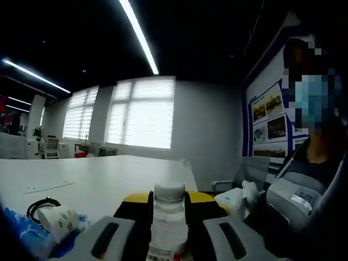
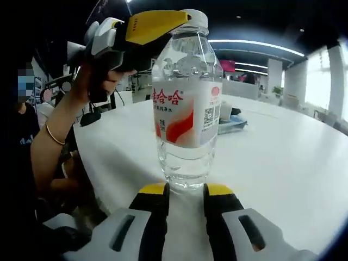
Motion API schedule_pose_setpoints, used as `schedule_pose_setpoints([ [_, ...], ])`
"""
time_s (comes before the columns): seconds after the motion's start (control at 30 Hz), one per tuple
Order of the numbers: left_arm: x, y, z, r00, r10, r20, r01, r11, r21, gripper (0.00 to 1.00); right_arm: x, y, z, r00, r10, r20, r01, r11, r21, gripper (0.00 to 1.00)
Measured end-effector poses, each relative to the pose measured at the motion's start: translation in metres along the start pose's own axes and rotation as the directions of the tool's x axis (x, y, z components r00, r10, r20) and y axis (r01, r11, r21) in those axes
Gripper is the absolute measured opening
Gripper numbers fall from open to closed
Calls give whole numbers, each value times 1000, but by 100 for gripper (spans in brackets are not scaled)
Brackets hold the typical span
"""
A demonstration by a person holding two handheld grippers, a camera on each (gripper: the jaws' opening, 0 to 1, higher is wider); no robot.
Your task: Arrange the tabletop items into an orderly group along one side of the table until the central work area is clear of visible clutter.
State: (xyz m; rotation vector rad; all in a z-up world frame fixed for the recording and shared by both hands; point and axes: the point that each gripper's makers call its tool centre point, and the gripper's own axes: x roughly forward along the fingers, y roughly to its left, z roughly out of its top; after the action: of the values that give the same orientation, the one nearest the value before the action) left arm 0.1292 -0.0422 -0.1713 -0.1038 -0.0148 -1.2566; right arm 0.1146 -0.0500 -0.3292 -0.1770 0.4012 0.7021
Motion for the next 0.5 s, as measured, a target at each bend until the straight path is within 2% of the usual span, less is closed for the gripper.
schedule_pose_setpoints([
  [0.13, -2, -3, 0, 999, 43, 16, -43, 999, -3, 21, 3, -1, 1, 1000, 13, 15, -13, 1000, -7, 24],
  [0.17, -3, -3, 1, 998, 61, 22, -61, 998, -1, 21, 4, 0, 2, 999, 29, 35, -28, 999, -34, 27],
  [0.3, -8, -2, 6, 986, 159, 43, -160, 987, 10, 23, 5, -4, 1, 999, 38, 31, -38, 999, -10, 34],
  [0.33, -10, 1, 9, 977, 206, 60, -206, 979, -4, 25, 6, -6, 0, 999, 28, 31, -27, 1000, -7, 34],
  [0.37, -13, 2, 9, 969, 241, 53, -240, 971, -15, 30, 7, -7, 1, 999, 30, 37, -29, 1000, -8, 34],
  [0.43, -18, 8, 10, 939, 340, 58, -339, 941, -21, 39, 8, -9, 1, 999, 26, 45, -26, 1000, -7, 36],
  [0.47, -21, 9, 9, 921, 385, 50, -386, 922, 8, 42, 9, -13, 2, 998, 18, 52, -18, 1000, -3, 39],
  [0.5, -23, 10, 10, 902, 426, 67, -427, 904, 3, 43, 8, -14, 1, 998, 11, 57, -11, 1000, -4, 40],
])
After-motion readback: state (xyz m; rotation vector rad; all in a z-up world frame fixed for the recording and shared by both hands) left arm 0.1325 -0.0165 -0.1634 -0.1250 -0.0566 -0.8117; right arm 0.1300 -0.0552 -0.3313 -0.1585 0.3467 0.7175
